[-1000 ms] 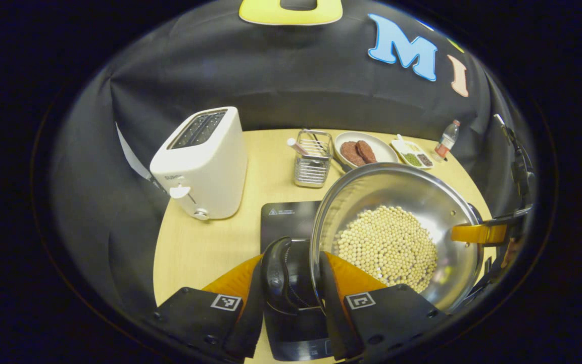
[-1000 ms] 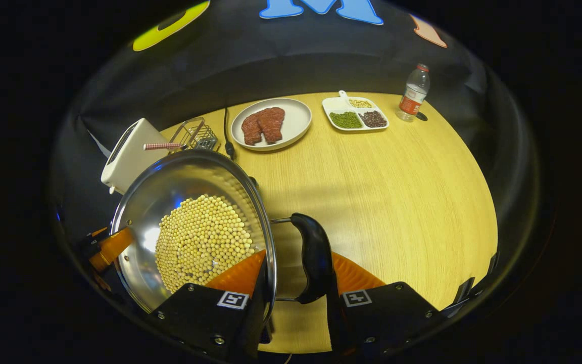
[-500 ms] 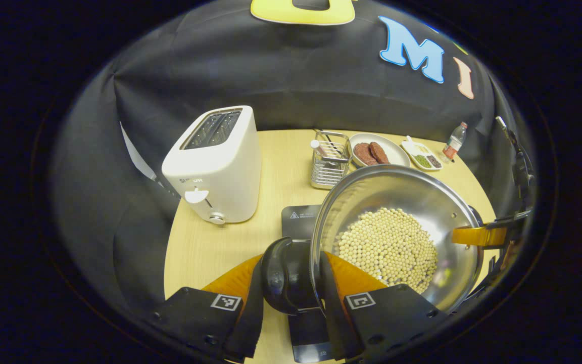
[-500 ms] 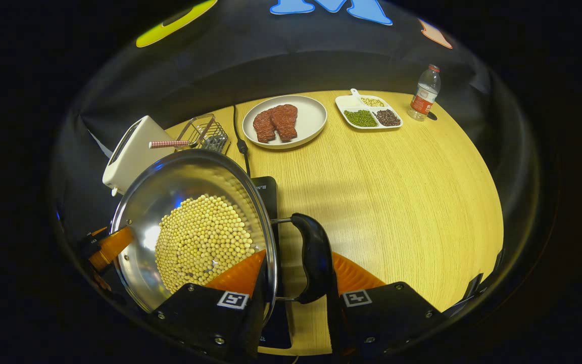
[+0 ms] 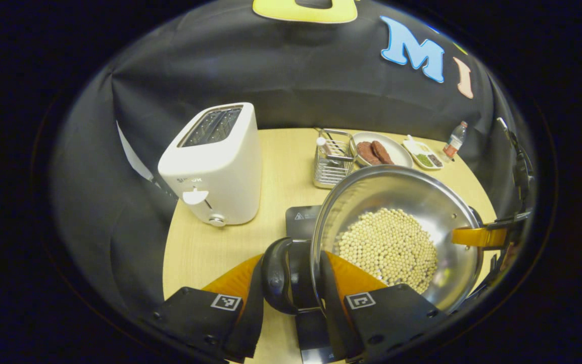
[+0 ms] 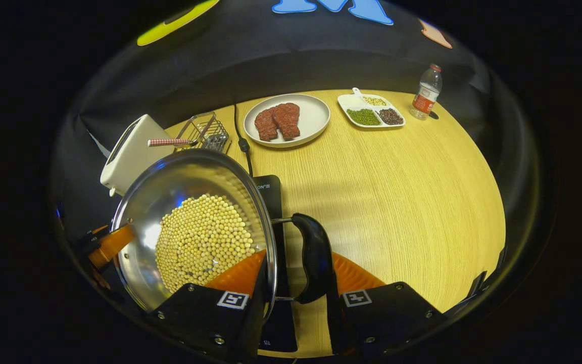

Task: First push the handle of the pot to place it horizontally, then grasp the pot with both hands and set it on the induction cooktop.

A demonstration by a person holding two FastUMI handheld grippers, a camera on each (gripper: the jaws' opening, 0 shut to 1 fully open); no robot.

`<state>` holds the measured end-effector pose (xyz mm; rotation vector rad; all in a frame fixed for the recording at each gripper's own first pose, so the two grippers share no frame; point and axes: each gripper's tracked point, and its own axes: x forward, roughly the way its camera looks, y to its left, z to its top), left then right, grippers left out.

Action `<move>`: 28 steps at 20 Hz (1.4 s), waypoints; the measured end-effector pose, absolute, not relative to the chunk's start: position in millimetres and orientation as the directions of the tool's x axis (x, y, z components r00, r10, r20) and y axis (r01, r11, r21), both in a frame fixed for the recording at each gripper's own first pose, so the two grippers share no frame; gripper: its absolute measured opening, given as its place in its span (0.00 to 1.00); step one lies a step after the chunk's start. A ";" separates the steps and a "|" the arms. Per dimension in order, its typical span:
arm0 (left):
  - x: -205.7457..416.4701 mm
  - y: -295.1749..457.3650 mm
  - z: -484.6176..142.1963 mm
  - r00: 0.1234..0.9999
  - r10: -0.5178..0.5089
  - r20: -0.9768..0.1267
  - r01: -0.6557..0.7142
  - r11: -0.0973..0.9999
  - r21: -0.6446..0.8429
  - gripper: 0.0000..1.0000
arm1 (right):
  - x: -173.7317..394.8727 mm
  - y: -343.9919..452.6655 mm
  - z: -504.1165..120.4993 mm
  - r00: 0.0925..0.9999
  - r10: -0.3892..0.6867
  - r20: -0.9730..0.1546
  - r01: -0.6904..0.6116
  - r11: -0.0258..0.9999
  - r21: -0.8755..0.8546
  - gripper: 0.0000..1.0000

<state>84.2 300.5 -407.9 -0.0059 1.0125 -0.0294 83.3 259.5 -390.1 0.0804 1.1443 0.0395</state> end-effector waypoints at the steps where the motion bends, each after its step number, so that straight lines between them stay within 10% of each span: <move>1: 85.1 301.8 -408.0 0.530 -0.027 -0.847 0.021 1.000 -0.019 0.58 | 83.4 260.9 -391.0 0.412 0.073 -0.908 0.011 0.996 0.085 0.53; 20: 81.8 311.2 -421.0 0.563 -0.030 -0.826 -0.004 0.999 -0.040 0.59 | 94.8 268.3 -404.3 0.450 0.107 -0.887 -0.020 0.994 0.110 0.53; 25: 87.7 313.1 -414.3 0.601 -0.007 -0.799 -0.020 0.999 -0.024 0.65 | 99.7 270.2 -404.6 0.461 0.140 -0.876 -0.067 0.990 0.124 0.57; 28: 88.5 315.6 -399.6 0.628 0.022 -0.778 -0.050 0.999 -0.013 0.86 | 100.0 263.3 -397.9 0.479 0.143 -0.866 -0.077 0.990 0.120 0.60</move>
